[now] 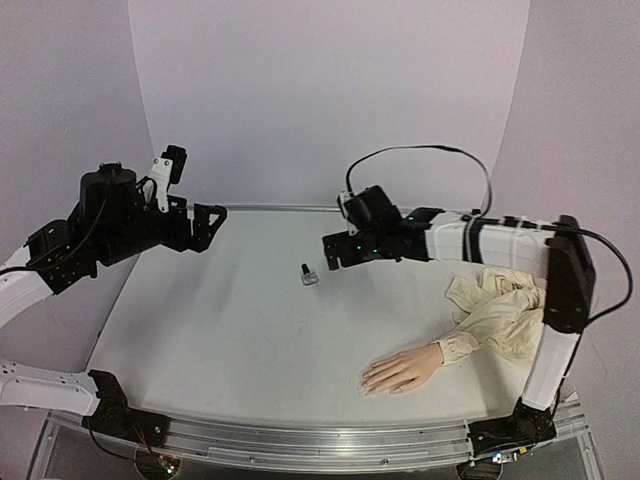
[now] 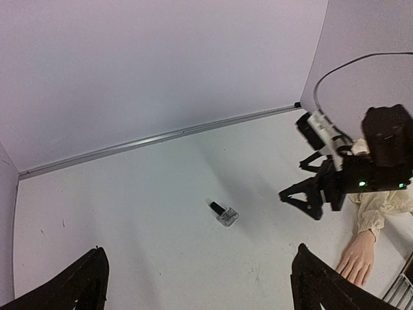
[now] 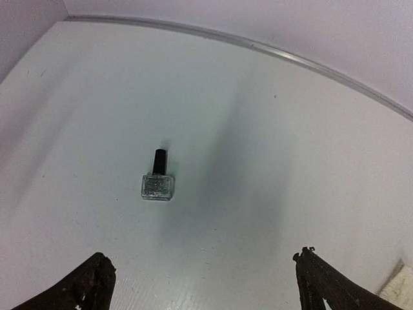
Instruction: Paint the nails
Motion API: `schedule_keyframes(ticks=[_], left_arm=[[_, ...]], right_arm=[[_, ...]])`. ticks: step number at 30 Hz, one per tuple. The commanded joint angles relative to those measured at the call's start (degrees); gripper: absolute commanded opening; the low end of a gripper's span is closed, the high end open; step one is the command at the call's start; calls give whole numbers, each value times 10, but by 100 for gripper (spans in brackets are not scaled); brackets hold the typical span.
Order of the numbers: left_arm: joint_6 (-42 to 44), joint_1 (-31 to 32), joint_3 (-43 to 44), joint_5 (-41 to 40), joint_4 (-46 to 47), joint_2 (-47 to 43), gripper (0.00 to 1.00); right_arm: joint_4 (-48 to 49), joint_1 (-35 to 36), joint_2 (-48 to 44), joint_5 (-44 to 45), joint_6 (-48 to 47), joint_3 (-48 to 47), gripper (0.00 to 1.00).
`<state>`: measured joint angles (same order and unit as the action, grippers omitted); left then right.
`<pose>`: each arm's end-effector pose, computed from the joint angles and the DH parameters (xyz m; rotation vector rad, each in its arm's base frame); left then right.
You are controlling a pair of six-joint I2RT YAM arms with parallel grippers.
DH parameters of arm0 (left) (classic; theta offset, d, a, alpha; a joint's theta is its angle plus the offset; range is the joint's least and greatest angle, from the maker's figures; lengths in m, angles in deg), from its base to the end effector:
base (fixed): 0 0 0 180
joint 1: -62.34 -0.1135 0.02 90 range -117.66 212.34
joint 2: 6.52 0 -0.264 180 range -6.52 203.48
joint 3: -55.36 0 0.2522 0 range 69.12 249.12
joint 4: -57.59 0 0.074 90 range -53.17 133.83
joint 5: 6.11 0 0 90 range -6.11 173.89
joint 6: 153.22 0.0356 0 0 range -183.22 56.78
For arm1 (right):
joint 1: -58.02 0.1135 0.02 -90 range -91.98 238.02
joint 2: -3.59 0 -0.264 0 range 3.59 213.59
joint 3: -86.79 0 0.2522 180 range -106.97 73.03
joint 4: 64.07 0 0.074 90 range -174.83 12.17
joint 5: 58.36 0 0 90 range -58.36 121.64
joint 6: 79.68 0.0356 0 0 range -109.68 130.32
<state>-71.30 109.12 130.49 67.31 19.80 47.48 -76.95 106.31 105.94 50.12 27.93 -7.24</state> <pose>0.1469 -0.1414 0.3870 0.4252 1.8188 -0.3968 0.2922 0.3109 0.2959 -0.3042 1.9240 0.4567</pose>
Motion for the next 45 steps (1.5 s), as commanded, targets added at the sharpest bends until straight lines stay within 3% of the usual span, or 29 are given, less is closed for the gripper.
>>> schedule_keyframes(ticks=[1,9,16,22,30,45], left_arm=[[-36,-6,-24,14,-11,-23,99],[-60,-9,-77,43,-10,-41,99],[-63,-11,-91,61,-3,-32,99],[-64,-12,-101,68,3,-33,99],[-78,-13,-108,84,8,-30,99],[-109,-15,-123,137,41,8,99]], right_arm=[[-22,-1,125,-48,33,-131,98],[-86,-14,325,-85,41,-321,85],[-104,-24,419,-91,33,-416,68],[-114,-27,472,-82,10,-462,61],[-141,-30,519,-97,12,-517,42],[-125,-40,454,-125,-1,-516,0]])
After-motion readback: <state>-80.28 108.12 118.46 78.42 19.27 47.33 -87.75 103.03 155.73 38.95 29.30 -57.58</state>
